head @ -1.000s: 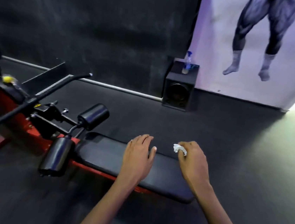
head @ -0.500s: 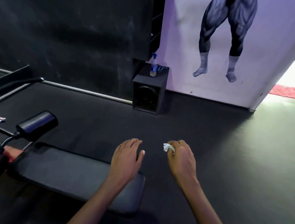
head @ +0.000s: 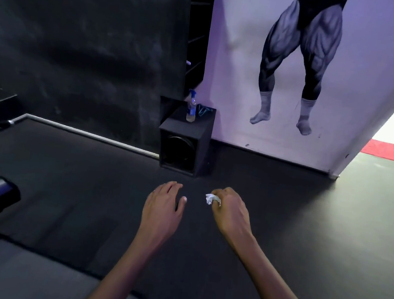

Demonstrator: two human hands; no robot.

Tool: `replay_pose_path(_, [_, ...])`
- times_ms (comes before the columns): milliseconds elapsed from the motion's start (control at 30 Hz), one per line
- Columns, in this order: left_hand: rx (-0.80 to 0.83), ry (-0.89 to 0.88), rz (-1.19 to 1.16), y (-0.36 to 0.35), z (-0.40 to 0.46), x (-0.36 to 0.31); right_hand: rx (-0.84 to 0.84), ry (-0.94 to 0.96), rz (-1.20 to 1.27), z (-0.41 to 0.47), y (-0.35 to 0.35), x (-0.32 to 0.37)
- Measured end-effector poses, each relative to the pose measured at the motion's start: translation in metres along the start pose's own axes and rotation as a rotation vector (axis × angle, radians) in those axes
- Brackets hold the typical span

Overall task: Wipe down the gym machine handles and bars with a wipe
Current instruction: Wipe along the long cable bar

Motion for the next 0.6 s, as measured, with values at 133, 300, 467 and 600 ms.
replay_pose_path(133, [-0.003,0.038,0.016,-0.013,0.060,-0.008,0.000,0.037,0.008,0.071,0.003,-0.010])
replay_pose_path(300, [-0.056,0.134,0.056,-0.016,0.122,0.013,0.072,0.118,0.116,0.158,-0.027,0.003])
replay_pose_path(467, [-0.157,0.296,0.084,-0.009,0.181,0.060,0.181,0.293,0.179,0.249,-0.084,0.046])
replay_pose_path(600, [-0.246,0.493,0.099,0.002,0.212,0.106,0.307,0.484,0.190,0.307,-0.132,0.101])
Point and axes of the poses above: each hand's wrist, its own z-axis towards the middle knuckle, its own y-axis out of the back of the hand, x = y × z, the point moved 2 cm from there along z, towards the middle knuckle, and after that the axes turned 1 degree about y, right-handed, at the moved point
